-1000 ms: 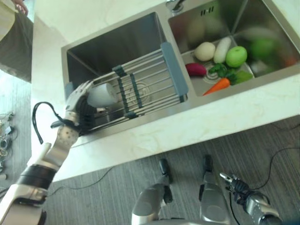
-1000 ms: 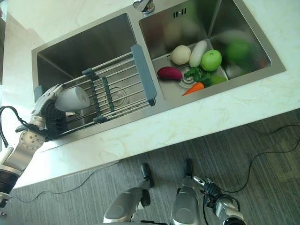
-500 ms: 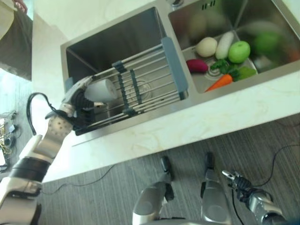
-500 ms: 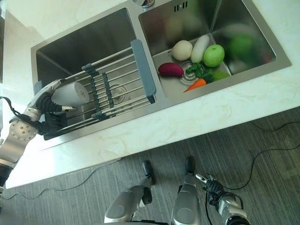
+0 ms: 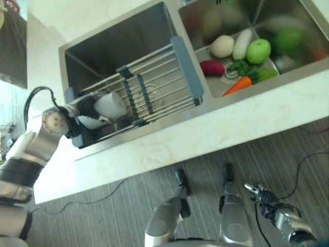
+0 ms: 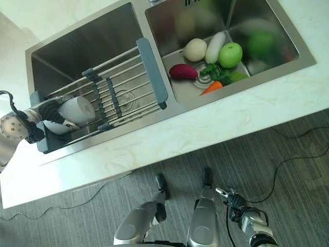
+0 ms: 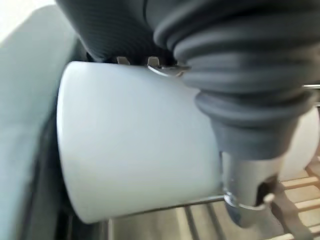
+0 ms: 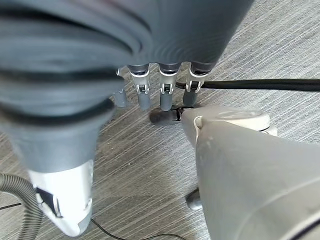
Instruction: Place the dishes in the dishwasher.
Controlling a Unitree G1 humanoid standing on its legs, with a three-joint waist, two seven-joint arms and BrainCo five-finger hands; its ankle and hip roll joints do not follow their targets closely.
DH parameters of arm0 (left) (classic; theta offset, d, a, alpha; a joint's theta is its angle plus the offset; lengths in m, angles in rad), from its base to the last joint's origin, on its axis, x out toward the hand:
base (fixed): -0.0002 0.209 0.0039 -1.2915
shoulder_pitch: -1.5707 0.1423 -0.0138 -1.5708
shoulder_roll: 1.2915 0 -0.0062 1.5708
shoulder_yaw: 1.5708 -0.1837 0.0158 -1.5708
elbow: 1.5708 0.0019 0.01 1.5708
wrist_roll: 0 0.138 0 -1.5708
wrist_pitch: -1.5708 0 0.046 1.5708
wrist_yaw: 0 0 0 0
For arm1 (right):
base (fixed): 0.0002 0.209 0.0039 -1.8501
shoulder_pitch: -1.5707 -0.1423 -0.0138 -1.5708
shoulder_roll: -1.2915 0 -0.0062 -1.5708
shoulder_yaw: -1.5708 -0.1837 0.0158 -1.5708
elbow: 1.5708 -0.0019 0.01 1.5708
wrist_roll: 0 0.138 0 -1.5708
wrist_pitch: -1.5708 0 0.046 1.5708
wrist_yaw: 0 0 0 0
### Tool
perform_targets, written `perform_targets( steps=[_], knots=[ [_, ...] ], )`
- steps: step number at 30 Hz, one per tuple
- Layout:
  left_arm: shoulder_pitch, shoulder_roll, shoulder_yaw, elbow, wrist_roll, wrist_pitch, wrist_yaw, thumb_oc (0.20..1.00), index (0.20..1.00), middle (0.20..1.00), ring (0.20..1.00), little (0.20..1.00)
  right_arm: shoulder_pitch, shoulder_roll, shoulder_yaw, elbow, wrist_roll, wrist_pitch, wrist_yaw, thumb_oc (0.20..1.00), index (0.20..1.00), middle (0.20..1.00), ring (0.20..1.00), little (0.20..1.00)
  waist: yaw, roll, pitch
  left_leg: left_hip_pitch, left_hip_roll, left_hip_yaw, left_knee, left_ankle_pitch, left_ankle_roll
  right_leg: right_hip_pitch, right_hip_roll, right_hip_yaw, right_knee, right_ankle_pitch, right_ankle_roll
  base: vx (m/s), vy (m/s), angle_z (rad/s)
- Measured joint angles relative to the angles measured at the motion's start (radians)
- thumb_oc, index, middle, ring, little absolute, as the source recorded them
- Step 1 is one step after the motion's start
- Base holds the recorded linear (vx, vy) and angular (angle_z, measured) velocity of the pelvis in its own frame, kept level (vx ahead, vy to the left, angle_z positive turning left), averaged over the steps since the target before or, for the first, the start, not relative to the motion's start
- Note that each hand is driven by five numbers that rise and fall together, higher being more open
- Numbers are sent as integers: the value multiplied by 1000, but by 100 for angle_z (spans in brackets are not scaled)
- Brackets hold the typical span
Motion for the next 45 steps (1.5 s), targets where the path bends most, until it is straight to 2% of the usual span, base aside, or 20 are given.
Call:
perform_targets(
  steps=[8,11,12,13,15,17,23,26,28,32,34,38,42,45],
  knots=[
    [-47,19,-45,41,9,-3,-12,1000,1000,1000,1000,1000,-11,-3,3,-4,0,-1,7,1000,1000,1000,1000,1000,-6,-4,3,0,1,2,0,1,-1,-4,2,8,9,3,-4,-14,-14,-2],
    [-164,37,-82,74,51,-18,27,1000,1000,1000,1000,1000,-18,1,5,-4,1,-5,8,1000,1000,1000,1000,1000,-3,-42,27,-25,5,-3,0,8,-8,-39,5,6,33,-5,4,-49,-62,5],
    [-226,37,-117,79,131,-25,26,1000,1000,1000,1000,1000,-19,4,26,-4,5,-10,8,1000,1000,1000,1000,1000,-4,-52,31,-29,6,-6,0,12,-9,-43,5,3,33,-4,2,-40,-26,6],
    [-282,48,-169,87,181,-24,25,200,200,200,200,200,-25,7,43,-6,35,-17,7,1000,1000,1000,1000,1000,-5,-59,35,-31,6,-5,0,15,-11,-42,5,5,32,-1,0,-40,-13,0],
    [-295,56,-194,97,245,-32,26,200,200,200,200,200,-28,6,42,-15,40,-23,8,1000,1000,1000,1000,1000,-7,-59,35,-31,8,-4,0,18,-14,-41,9,8,30,2,-4,-43,-13,-4],
    [-296,61,-209,97,243,-24,39,200,200,200,200,200,-29,5,43,-27,40,-23,7,1000,1000,1000,1000,1000,-6,-57,34,-31,9,-3,0,18,-14,-40,10,9,30,3,-5,-41,-11,-2],
    [-232,48,-161,101,246,-54,92,200,200,200,200,200,-43,6,43,-33,40,-30,5,1000,1000,1000,1000,1000,-6,-50,29,-22,11,-4,0,26,-5,-30,13,7,27,15,-21,-19,-7,0],
    [-176,17,-162,115,248,-53,148,200,200,200,200,200,-44,9,44,-27,40,-29,-5,1000,1000,1000,1000,1000,-9,-51,-11,-10,13,-3,0,26,-5,-15,15,6,20,15,-21,4,-9,2],
    [-96,1,-161,108,245,-67,212,200,200,200,200,200,-43,20,44,-1,40,-29,-10,1000,1000,1000,1000,1000,-7,-57,-44,12,19,-7,0,25,-6,17,19,-4,8,15,-21,15,-47,6],
    [61,-59,-116,81,247,-115,428,200,200,200,200,200,0,61,41,15,38,-33,-18,1000,1000,1000,1000,1000,3,-66,-89,43,31,-15,0,19,-14,63,25,-22,-9,10,-26,37,-77,10],
    [132,-144,-54,73,308,-167,541,200,200,200,200,200,38,78,38,42,36,-44,-30,1000,1000,1000,1000,1000,6,-72,-117,48,32,-36,0,18,-16,84,24,-44,-14,3,-25,60,-66,23],
    [227,-217,-1,34,412,-218,627,200,200,200,200,200,88,109,38,47,30,-47,-32,1000,1000,1000,1000,1000,22,-91,-145,80,31,-45,0,13,-21,129,23,-57,-32,-3,-23,67,-23,10],
    [306,-227,34,-43,515,-259,696,200,200,200,200,200,126,125,32,44,13,-47,-40,1000,1000,1000,1000,1000,26,-89,-186,127,29,-58,-1,-5,-25,194,22,-72,-51,-8,-21,107,8,10],
    [363,-227,46,-90,559,-329,761,200,200,200,200,200,163,129,18,58,-33,-45,-39,1000,1000,1000,1000,1000,31,-77,-233,152,28,-59,-7,-16,-27,224,22,-76,-60,-14,-20,122,6,2]
  ],
)
